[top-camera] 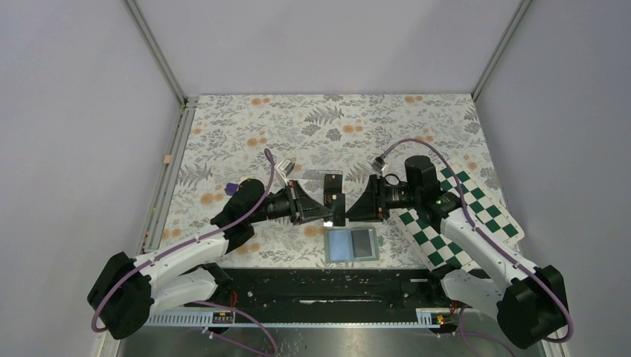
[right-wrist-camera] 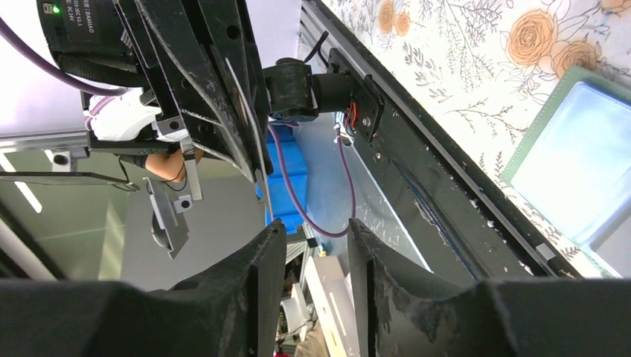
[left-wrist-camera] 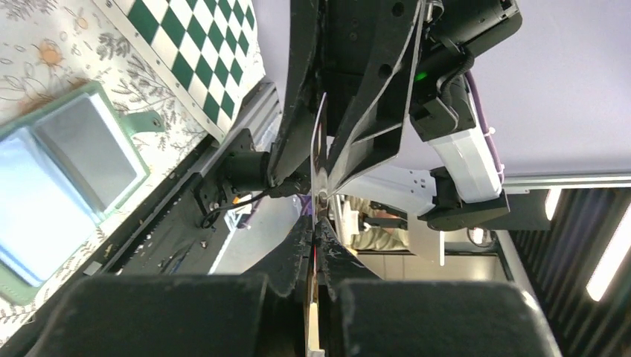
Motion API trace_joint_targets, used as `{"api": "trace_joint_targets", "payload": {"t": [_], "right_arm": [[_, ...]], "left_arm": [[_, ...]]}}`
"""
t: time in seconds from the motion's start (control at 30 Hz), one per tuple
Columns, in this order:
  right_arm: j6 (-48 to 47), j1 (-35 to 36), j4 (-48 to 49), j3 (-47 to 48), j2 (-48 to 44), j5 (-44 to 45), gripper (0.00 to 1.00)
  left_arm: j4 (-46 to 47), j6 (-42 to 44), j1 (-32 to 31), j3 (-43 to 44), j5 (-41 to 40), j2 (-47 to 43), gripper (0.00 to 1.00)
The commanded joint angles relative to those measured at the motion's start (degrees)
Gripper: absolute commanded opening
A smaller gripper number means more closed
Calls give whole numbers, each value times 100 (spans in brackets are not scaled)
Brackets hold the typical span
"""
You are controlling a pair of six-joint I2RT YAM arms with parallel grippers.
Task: Put the credit cards into the card holder
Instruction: Pick up the credit card from the storage box.
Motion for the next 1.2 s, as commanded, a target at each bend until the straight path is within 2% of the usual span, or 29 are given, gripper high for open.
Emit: {"api": "trace_joint_targets", "payload": {"t": [0.0,0.2,0.3,0.47,0.67,1.0,1.1,1.17], "right_arm": [[-313,-65,-387,430,-320,48,46],[-84,-67,-83,404,-113,-305,51],[268,-59,521,301,-5,-458,50],[272,-50,617,288,188,-565,49],[715,-5,1334,182,386,-709,46],[974,44,1833,-5,496,-797,37],[1137,64,2105,-84,519,-846,29],[1214,67,2261,-134,530,-873,19]], "left_arm": [[-1063,634,4,281,-575,-391,0],[-771,578,0,288,-291,-280,0],[-406,455,0,267,-150,-202,0],[138,215,0,266,79,-43,0],[350,87,-47,193,127,84,0],[528,3,-80,91,135,152,0],[537,3,-98,82,158,192,0],[543,3,-100,80,183,217,0]]}}
